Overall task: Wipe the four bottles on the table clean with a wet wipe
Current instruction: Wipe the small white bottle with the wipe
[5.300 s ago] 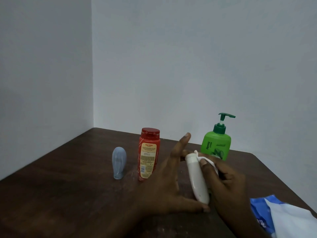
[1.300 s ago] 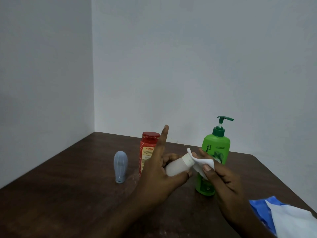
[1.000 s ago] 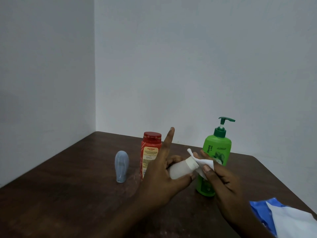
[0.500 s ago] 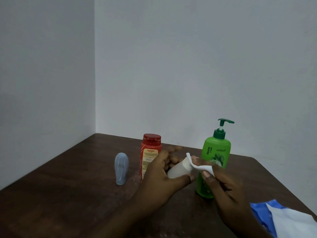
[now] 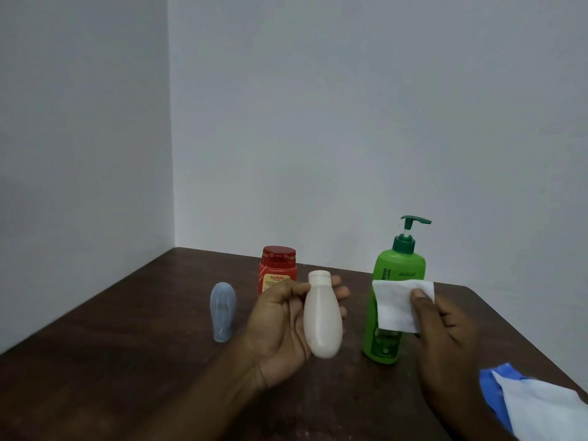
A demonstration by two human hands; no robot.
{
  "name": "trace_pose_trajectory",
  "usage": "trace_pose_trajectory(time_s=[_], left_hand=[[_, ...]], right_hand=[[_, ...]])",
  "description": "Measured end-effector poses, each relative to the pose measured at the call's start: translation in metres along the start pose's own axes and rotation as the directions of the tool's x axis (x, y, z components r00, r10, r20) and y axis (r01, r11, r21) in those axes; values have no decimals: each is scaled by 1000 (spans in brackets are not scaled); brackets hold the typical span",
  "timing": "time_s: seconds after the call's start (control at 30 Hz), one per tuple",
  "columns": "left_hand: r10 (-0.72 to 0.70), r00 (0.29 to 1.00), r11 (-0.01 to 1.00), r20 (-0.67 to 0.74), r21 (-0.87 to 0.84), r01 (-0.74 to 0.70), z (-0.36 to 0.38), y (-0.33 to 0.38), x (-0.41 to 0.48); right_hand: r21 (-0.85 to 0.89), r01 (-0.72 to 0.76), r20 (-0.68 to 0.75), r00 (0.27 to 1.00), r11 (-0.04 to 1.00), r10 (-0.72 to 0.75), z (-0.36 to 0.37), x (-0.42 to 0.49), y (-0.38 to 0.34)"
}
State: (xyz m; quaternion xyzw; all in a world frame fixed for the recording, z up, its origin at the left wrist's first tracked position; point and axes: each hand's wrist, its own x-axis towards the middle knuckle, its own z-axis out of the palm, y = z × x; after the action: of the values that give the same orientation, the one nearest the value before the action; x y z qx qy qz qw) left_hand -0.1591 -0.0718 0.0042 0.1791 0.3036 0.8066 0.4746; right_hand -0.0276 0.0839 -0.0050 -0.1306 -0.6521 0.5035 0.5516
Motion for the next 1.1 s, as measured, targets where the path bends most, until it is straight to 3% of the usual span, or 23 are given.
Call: trace_pose_trajectory(time_s=[0.13, 0.2, 0.27, 0.33, 0.47, 0.6, 0.67, 0.7, 0.73, 0.77, 0.83, 0.87, 0.9, 1.0, 1.1], left_hand=[[-66, 998, 997, -22, -34, 65, -5, -4, 4], [-95, 995, 995, -19, -30, 94, -6, -7, 4], [-121, 993, 992, -10, -23, 120, -8, -12, 6], [-145, 989, 989, 5, -19, 145, -8, -18, 7], [-166, 985, 984, 45, -52, 169, -8, -18, 6], [-140, 990, 986, 33, -86, 143, -11, -3, 6], [-106, 994, 991, 7, -81, 106, -10, 2, 7], [-90, 996, 993, 2, -81, 90, -9, 3, 7], [-78, 997, 994, -2, -81, 78, -9, 3, 8], [-69, 998, 995, 1, -76, 69, -8, 3, 8], [-69, 998, 996, 7, -63, 69, -9, 2, 7], [-78, 997, 995, 13, -55, 79, -9, 0, 7], [-92, 996, 995, 15, -39, 93, -10, -2, 7], [-170, 982, 985, 79, 38, 167, -10, -13, 4], [-219, 970, 974, 109, 79, 211, -10, -22, 5]], right_hand=[[-66, 65, 48, 997, 996, -61, 4, -7, -3], [-108, 175, 91, 982, 979, -166, 4, -12, -1], [-172, 328, 225, 931, 929, -287, 2, -13, 2], [-186, 475, 425, 828, 860, -366, 3, -15, 6], [-190, 808, 740, 492, 558, -459, 11, -15, 13], [-90, 928, 860, 256, 362, -442, 11, -10, 23], [-11, 969, 835, 145, 248, -530, 22, -3, 32], [21, 971, 792, 129, 237, -597, 27, -3, 29], [31, 957, 737, 174, 290, -654, 28, -5, 26], [20, 911, 678, 291, 413, -675, 26, -9, 18], [-24, 644, 523, 660, 765, -540, 11, -20, 3], [-34, 474, 408, 810, 880, -421, 5, -21, -1], [-56, 325, 302, 907, 944, -295, 1, -20, -3], [-188, 240, 156, 965, 952, -213, 1, -8, 0], [-295, 375, 254, 917, 879, -306, 0, -5, 1]])
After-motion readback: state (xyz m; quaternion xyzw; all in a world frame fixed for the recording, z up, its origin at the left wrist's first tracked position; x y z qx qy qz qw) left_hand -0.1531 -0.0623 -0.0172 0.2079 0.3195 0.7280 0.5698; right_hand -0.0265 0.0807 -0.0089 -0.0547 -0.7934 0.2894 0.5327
